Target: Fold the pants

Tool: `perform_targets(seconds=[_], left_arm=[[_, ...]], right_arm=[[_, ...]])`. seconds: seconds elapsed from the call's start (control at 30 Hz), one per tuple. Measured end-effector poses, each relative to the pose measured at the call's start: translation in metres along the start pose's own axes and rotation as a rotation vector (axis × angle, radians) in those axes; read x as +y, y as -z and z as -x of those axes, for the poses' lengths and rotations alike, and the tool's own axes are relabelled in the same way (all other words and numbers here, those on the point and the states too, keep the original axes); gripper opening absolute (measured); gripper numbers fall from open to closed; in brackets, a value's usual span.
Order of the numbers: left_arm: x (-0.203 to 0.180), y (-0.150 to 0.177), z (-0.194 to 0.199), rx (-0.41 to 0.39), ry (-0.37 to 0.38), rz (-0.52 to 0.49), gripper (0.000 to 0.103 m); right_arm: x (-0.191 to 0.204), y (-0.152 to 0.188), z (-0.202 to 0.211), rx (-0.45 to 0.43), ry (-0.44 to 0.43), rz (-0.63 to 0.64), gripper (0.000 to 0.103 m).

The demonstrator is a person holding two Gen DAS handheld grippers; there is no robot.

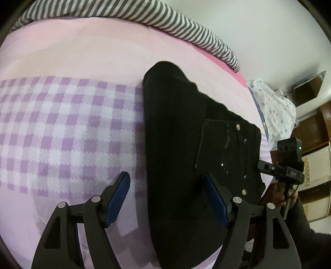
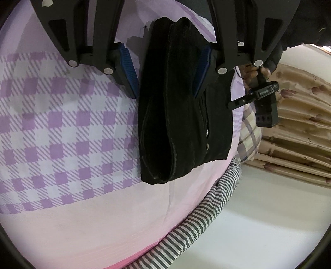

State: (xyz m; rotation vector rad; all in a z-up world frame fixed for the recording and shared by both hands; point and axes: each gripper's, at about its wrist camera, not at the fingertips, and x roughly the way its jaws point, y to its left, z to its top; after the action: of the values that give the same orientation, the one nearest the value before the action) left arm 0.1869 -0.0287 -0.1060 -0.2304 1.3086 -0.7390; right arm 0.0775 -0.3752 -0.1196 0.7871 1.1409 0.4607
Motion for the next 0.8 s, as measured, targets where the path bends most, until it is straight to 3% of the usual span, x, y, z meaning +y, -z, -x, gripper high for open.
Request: perform_targets(seconds=[0.23,0.43,0.6,0.8], left_arm=[[-0.019,-0.007,-0.012,-0.003,0.000,-0.097,0.073],[-0.030,-0.003,-0.018,-0.033,-0.048,-0.144,0.073],[-0.021,-0.003,-0.014,-0.057,-0.058,-0.071,0.048],[-0.033,-0.002,-0.009,-0.074,-0.134,-0.083,0.032]], right_arm=[[0.005,-0.005,-0.008,0.038,-0.052,0.031,0.053],[0.007,-0.005,-0.020,0.035,-0.060,0.018,0.041],[0.010,0.000,-0.019,-0.013,-0.045,-0.017,0.031],[0.036,0.008,-0.010,-0.071,0.030,-0.021,0.026]])
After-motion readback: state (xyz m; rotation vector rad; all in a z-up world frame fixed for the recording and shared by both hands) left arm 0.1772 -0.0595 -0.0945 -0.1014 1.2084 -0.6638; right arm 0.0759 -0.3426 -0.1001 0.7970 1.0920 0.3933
